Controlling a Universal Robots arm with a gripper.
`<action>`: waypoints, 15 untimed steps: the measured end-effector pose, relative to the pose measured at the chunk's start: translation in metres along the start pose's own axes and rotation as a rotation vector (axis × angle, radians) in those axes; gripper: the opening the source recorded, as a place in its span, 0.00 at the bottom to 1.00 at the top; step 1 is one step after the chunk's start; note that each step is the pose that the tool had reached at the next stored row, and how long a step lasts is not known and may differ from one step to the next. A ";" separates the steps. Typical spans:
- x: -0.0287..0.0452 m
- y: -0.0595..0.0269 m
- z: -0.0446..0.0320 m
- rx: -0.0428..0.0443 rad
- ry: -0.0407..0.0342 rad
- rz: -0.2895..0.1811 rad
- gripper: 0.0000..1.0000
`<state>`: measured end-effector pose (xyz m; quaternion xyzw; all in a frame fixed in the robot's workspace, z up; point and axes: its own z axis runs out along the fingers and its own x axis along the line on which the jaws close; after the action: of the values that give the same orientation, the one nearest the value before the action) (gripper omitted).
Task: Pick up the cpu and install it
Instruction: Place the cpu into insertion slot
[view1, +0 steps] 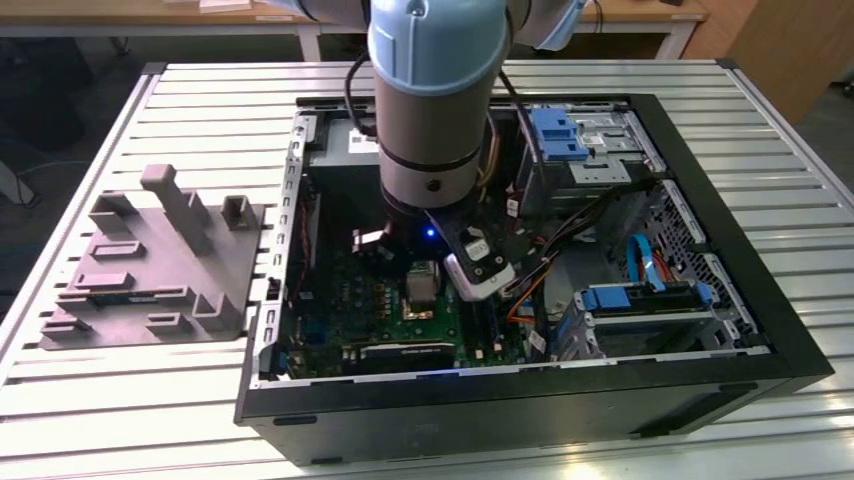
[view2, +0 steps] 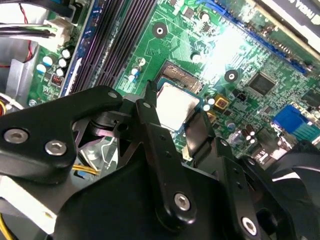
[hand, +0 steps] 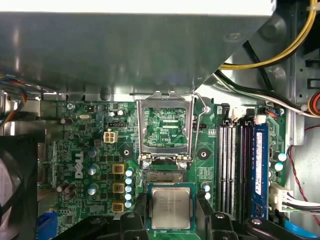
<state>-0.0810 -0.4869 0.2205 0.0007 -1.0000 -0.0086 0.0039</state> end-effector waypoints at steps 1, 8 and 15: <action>0.0000 -0.0005 0.0003 -0.0001 0.0000 0.000 0.47; 0.0010 -0.0014 0.0049 -0.0001 0.0000 -0.001 0.47; 0.0033 -0.0016 0.0157 -0.0001 0.0000 -0.001 0.47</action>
<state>-0.0844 -0.4882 0.2049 0.0010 -1.0000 -0.0086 0.0039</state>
